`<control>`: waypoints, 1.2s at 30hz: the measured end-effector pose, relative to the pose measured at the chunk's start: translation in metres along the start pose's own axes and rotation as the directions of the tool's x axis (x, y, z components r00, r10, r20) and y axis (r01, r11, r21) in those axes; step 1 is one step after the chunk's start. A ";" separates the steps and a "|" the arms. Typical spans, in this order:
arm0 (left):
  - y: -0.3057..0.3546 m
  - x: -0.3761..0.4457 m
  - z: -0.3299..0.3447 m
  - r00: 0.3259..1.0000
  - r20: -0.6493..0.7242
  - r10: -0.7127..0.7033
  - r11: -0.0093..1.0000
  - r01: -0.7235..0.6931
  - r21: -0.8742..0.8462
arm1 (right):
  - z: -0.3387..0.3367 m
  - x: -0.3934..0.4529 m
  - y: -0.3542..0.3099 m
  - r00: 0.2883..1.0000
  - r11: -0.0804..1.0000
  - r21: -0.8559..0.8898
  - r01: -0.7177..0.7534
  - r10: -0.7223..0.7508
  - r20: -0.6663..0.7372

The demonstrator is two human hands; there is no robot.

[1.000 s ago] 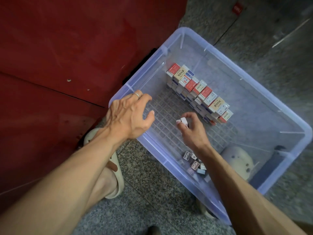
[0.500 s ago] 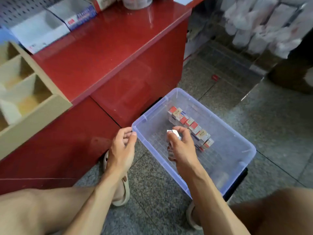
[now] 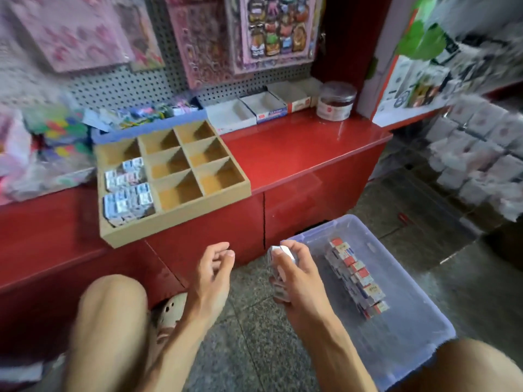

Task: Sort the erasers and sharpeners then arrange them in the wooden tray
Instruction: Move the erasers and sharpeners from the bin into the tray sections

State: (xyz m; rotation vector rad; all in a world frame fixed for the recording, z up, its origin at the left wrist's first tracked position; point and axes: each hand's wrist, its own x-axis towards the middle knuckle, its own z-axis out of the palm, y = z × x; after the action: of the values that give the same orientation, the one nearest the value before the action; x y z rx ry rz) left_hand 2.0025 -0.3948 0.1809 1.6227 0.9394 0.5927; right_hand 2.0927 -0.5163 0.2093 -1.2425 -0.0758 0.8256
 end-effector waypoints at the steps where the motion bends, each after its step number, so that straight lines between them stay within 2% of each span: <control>1: 0.001 0.001 -0.008 1.000 -0.017 0.009 1.000 -0.009 -0.024 | 0.010 0.000 -0.002 1.000 1.000 0.000 -0.001 0.001 0.024; 4: 0.006 0.006 -0.031 0.996 -0.073 0.048 0.995 -0.055 -0.084 | 0.043 0.006 -0.007 0.994 1.000 -0.022 0.002 0.000 0.111; 7: 0.016 0.014 -0.055 0.982 -0.119 0.145 0.982 -0.157 -0.101 | 0.079 0.016 -0.013 0.976 0.998 -0.061 -0.014 0.027 0.218; 10: 0.029 0.022 -0.074 0.965 -0.114 0.235 0.964 -0.246 -0.103 | 0.105 0.025 -0.019 0.952 0.995 -0.089 -0.039 0.064 0.299; 15: 0.043 0.043 -0.111 0.908 -0.057 0.415 0.909 -0.412 0.062 | 0.147 0.038 -0.025 0.911 0.991 -0.095 -0.095 0.125 0.392; 20: 0.053 0.067 -0.134 0.884 -0.063 0.462 0.881 -0.450 0.149 | 0.172 0.052 -0.032 0.886 0.983 -0.165 -0.081 0.147 0.440; 25: 0.056 0.091 -0.150 0.914 -0.053 0.402 0.913 -0.395 0.100 | 0.190 0.074 -0.035 0.902 0.975 -0.208 -0.081 0.160 0.401; 29: 0.058 0.119 -0.168 0.898 -0.156 0.411 0.909 -0.391 0.142 | 0.199 0.095 -0.045 0.928 0.976 -0.203 -0.080 0.147 0.344; 33: 0.046 0.166 -0.193 0.917 -0.276 0.288 0.955 -0.252 0.159 | 0.208 0.114 -0.053 0.934 0.971 -0.222 -0.083 0.154 0.323; 36: 0.040 0.193 -0.206 0.937 -0.295 0.188 0.982 -0.183 0.044 | 0.218 0.128 -0.053 0.938 0.974 -0.214 -0.079 0.146 0.314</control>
State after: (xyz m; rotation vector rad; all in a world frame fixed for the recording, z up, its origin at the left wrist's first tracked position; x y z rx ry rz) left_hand 1.9591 -0.1229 0.2541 1.6763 1.0161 0.9843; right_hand 2.1083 -0.2699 0.2849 -1.2940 -0.3672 1.1436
